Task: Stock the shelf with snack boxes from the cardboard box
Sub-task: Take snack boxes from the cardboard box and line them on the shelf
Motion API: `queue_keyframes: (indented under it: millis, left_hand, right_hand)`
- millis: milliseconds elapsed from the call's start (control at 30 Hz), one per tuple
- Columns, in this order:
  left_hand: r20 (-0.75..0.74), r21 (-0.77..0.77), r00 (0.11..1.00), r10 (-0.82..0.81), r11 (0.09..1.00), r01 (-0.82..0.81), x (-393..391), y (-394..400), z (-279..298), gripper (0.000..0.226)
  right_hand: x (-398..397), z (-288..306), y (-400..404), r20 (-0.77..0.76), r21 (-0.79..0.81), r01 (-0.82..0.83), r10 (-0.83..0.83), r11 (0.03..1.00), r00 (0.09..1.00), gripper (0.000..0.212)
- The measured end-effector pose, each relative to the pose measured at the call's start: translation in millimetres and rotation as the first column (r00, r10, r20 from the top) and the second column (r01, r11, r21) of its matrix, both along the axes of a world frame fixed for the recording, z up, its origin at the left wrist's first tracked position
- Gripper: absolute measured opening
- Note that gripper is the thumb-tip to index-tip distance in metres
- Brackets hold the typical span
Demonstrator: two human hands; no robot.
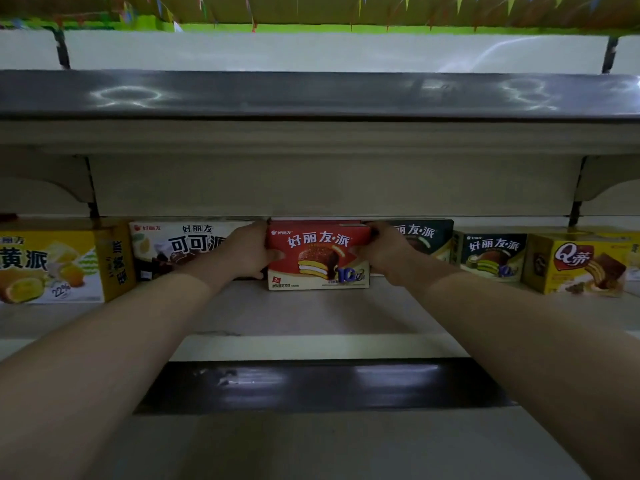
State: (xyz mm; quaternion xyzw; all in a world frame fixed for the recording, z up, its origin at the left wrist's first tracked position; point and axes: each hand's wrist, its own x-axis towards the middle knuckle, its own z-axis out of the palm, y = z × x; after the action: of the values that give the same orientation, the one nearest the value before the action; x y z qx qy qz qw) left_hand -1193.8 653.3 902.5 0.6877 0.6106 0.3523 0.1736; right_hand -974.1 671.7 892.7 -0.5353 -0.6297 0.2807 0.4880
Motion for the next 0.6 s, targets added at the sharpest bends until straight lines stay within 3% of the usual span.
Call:
queue_keyframes:
  millis: [167, 400, 500, 600]
  left_hand:
    - [-0.258, 0.163, 0.961, 0.096, 0.985, -0.055, -3, 10, 1, 0.051]
    - [-0.217, 0.176, 0.974, 0.056, 0.984, -0.018, -9, 18, -1, 0.044]
    - [-0.184, 0.146, 0.982, 0.034, 0.989, -0.007, -9, 20, 1, 0.039]
    - [-0.161, 0.128, 0.987, 0.013, 0.992, 0.008, -12, 24, -1, 0.049]
  right_hand:
    - [-5, 0, 2, 0.009, -0.010, 0.033, -0.033, 0.999, 0.999, 0.037]
    - [-9, -6, 4, -0.012, 0.040, 0.129, -0.128, 0.991, 0.992, 0.033]
    - [-6, -6, 6, 0.064, 0.060, 0.118, -0.121, 0.991, 0.991, 0.035]
    - [-3, -5, 6, 0.242, 0.077, 0.100, -0.116, 0.992, 0.963, 0.048]
